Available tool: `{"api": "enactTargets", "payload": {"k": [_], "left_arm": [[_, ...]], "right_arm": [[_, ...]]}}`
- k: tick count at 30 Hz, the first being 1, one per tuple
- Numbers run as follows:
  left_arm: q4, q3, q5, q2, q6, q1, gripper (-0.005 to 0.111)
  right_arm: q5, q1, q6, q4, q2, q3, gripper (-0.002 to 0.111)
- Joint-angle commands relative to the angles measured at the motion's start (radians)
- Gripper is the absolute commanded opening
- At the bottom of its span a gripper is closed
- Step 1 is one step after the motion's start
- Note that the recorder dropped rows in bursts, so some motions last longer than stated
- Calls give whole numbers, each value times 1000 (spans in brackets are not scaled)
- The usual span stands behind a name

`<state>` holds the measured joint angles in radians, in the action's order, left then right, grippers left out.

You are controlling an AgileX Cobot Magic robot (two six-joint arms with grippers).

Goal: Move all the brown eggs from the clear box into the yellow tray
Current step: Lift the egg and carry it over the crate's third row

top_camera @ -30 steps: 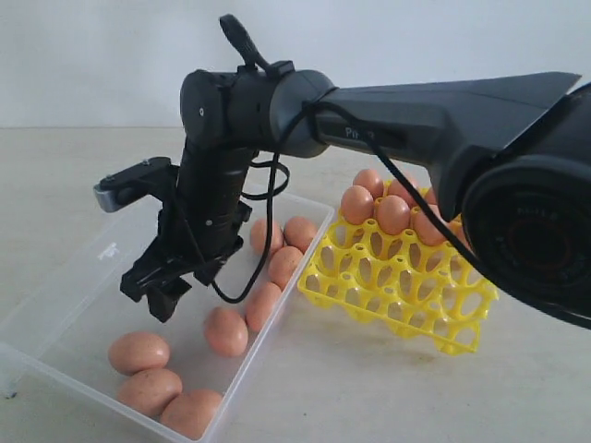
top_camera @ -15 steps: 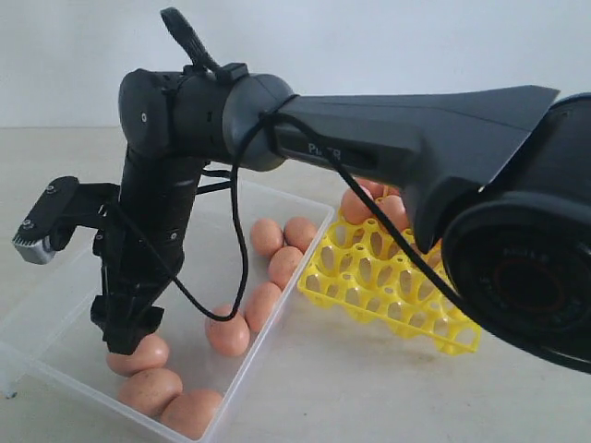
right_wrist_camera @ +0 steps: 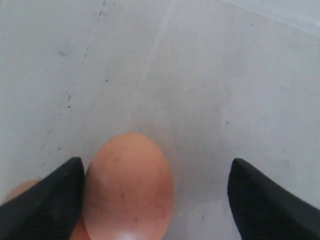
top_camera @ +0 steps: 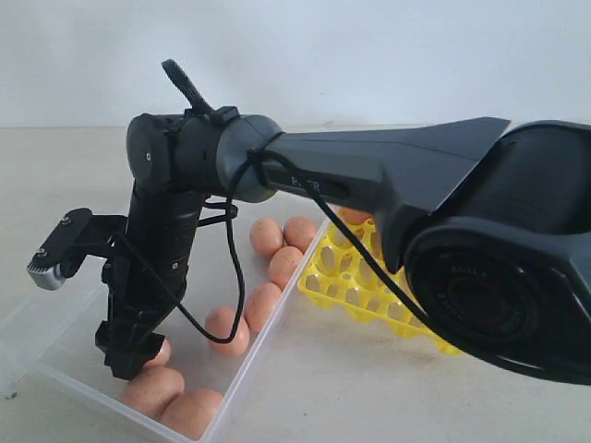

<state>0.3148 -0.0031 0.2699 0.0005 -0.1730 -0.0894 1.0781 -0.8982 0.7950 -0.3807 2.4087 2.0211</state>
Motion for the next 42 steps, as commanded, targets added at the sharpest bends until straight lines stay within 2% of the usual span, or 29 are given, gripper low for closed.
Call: {"api": "enactTargets", "payload": {"k": [1, 2, 4, 7, 8, 10, 11, 12, 13, 14, 15, 16, 17, 19, 21, 23, 24, 25, 27, 29, 31, 33, 36, 39, 42], "left_arm": [[-2, 3, -10, -1, -7, -2, 1], [-2, 3, -10, -1, -7, -2, 1], [-2, 3, -10, -1, -7, -2, 1], [-2, 3, -10, -1, -7, -2, 1], [-2, 3, -10, -1, -7, -2, 1], [-2, 3, -10, -1, -7, -2, 1], [-2, 3, -10, -1, -7, -2, 1], [-2, 3, -10, -1, -7, -2, 1], [-2, 3, -10, -1, -7, -2, 1], [-2, 3, -10, -1, -7, -2, 1], [-2, 3, -10, -1, -7, -2, 1], [-2, 3, -10, -1, -7, -2, 1], [-2, 3, -10, -1, -7, -2, 1], [-2, 3, -10, -1, -7, -2, 1], [-4, 3, -10, -1, -7, -2, 1], [-4, 3, -10, -1, -7, -2, 1], [-4, 3, -10, -1, -7, -2, 1], [-4, 3, -10, -1, -7, -2, 1], [-4, 3, -10, -1, -7, -2, 1], [-4, 3, -10, -1, -7, -2, 1], [-4, 3, -10, -1, -7, -2, 1], [-4, 3, -10, -1, -7, -2, 1], [-4, 3, -10, -1, -7, -2, 1], [-4, 3, -10, -1, -7, -2, 1], [-4, 3, -10, -1, -7, -2, 1]], "right_arm": [[-18, -1, -20, -2, 8, 2, 57], [-37, -1, -47, -2, 10, 2, 30], [-61, -1, -54, -2, 10, 2, 1], [-99, 1, -99, 0, -8, 5, 1], [-145, 6, -161, 8, -43, 5, 1], [-244, 33, -418, 10, -105, 0, 1], [-364, 61, -580, 10, -151, -45, 1], [-448, 74, -644, 10, -184, -92, 0], [-637, 89, -686, 12, -264, -237, 0], [-760, 90, -700, 12, -318, -331, -1], [-1018, 91, -711, 12, -435, -521, -1], [-1173, 91, -713, 3, -490, -628, -1], [-1447, 91, -714, -69, -567, -801, -1], [-1725, 94, -714, -202, -610, -936, -1], [-1922, 99, -715, -325, -617, -1030, -1], [-1929, 146, -773, -327, -617, -1071, -1], [-1862, 183, -829, -271, -617, -1073, -1], [-1755, 241, -953, -126, -617, -1068, -1], [-1680, 357, -1312, 420, -597, -1052, -1], [-1864, 503, -1810, 1001, -563, -1027, -1], [-2101, 625, -2084, 1276, -520, -988, -1], [-2255, 723, -2197, 1411, -497, -971, -1], [-2287, 800, -2240, 1567, -497, -976, -1], [-2285, 807, -2257, 1753, -497, -976, -1], [-2264, 774, -2226, 1821, -497, -976, -1]]}}
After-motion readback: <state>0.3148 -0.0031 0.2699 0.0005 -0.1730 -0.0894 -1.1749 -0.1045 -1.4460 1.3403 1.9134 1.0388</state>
